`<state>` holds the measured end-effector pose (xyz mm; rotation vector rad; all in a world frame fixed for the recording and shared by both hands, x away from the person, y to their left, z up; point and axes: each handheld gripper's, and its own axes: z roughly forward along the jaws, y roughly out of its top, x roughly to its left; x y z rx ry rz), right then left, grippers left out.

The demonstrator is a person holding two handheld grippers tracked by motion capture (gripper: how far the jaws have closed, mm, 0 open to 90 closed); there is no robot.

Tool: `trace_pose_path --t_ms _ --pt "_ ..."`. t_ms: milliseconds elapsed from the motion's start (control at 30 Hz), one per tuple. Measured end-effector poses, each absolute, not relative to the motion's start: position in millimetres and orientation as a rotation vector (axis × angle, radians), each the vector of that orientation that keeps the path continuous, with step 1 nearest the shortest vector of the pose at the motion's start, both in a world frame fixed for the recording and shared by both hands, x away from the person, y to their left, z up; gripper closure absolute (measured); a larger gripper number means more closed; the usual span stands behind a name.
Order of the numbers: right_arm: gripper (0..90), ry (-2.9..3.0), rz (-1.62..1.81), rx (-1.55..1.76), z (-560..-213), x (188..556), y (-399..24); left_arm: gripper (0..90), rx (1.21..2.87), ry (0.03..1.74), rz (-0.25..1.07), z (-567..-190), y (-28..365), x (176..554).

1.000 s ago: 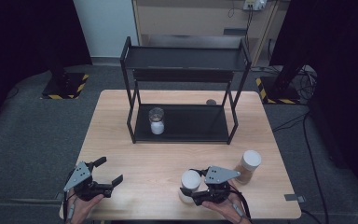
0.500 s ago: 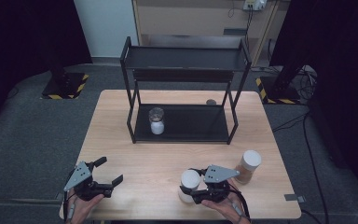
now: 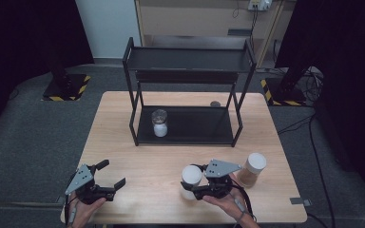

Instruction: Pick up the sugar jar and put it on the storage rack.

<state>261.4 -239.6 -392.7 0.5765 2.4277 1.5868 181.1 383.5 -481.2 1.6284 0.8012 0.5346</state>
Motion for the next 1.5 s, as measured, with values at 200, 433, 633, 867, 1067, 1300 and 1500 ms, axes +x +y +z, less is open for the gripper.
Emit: trace_pose_path --t_ms 200,433,633,867,1067,1300,1500 --pt "33.7 2.412 1.576 0.599 -381 270 -233 0.0 1.627 0.801 0.532 -482 384 181" --pt "33.7 2.378 1.581 0.621 -364 283 -226 0.0 1.627 0.802 0.53 -482 384 182" --pt "33.7 2.353 1.572 0.638 -350 296 -217 0.0 1.627 0.801 0.529 -482 384 182" --pt "33.8 2.328 1.544 0.656 -341 309 -205 0.0 1.629 0.801 0.528 -482 384 182" --pt "33.8 2.308 1.531 0.686 -338 322 -193 0.0 1.631 0.801 0.527 -481 384 182" --pt "33.8 2.271 1.51 0.728 -338 337 -183 0.0 1.629 0.8 0.525 -482 384 182" --pt "33.8 2.239 1.477 0.772 -338 347 -176 0.0 1.633 0.798 0.523 -481 384 182"
